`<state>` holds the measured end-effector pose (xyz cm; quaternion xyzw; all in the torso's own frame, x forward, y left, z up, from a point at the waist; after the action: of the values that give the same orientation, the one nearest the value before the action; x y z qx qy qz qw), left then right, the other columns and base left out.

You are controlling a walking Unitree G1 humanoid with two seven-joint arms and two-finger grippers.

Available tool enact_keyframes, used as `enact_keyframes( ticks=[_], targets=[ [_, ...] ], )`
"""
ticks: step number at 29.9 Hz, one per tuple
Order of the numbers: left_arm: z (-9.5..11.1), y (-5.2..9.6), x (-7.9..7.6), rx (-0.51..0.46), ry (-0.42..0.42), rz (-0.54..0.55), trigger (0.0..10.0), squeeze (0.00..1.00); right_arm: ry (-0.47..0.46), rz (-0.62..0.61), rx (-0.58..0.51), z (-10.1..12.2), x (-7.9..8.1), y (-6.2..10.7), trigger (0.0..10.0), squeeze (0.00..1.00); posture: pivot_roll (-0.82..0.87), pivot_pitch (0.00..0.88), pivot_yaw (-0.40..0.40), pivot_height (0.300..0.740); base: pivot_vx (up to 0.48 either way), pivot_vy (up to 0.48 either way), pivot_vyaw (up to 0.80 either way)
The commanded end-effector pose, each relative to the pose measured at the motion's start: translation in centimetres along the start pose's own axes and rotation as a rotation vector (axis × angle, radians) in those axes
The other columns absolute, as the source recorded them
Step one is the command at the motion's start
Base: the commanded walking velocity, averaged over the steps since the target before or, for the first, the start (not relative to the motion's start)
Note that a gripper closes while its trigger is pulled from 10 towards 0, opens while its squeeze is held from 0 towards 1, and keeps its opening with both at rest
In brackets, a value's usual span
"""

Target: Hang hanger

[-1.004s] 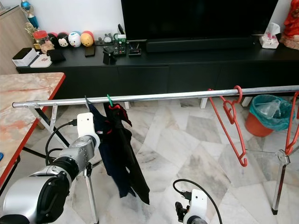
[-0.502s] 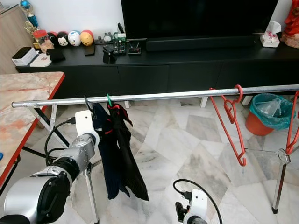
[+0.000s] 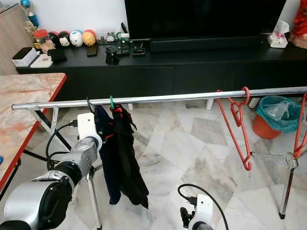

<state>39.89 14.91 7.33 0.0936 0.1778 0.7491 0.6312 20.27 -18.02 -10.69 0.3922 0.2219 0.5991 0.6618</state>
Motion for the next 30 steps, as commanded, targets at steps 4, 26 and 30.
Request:
enact_keyframes(
  ticks=[4, 26, 30],
  targets=[
    [-0.3, 0.0, 0.8, -0.006, -0.016, 0.026, 0.0, 0.00, -0.008, -0.002, 0.014, -0.4, 0.0, 0.1, 10.0, 0.00, -0.04, 0.018, 0.081, 0.740, 0.000, 0.000, 0.00],
    [0.6, 0.0, 1.4, -0.089, -0.024, 0.036, 0.0, 0.00, -0.005, -0.008, 0.008, -0.4, 0.0, 0.1, 10.0, 0.00, -0.04, 0.018, 0.078, 0.740, 0.000, 0.000, 0.00],
    [2.0, 0.2, 0.7, -0.189, 0.003, -0.014, 0.0, 0.00, -0.005, -0.014, 0.002, -0.3, 0.0, 0.1, 10.0, 0.00, -0.04, 0.017, 0.077, 0.740, 0.000, 0.000, 0.00]
  ],
)
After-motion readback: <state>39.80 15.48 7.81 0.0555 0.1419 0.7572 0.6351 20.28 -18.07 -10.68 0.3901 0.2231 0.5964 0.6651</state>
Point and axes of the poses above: a point about 5 cm out from each wrist's last joint towards the gripper, its own y axis pointing back from the gripper into the wrist, its own z axis along the axis of the wrist's last joint, x = y × z, the point moved 3 cm from there along -y, pointing out of the wrist towards the gripper
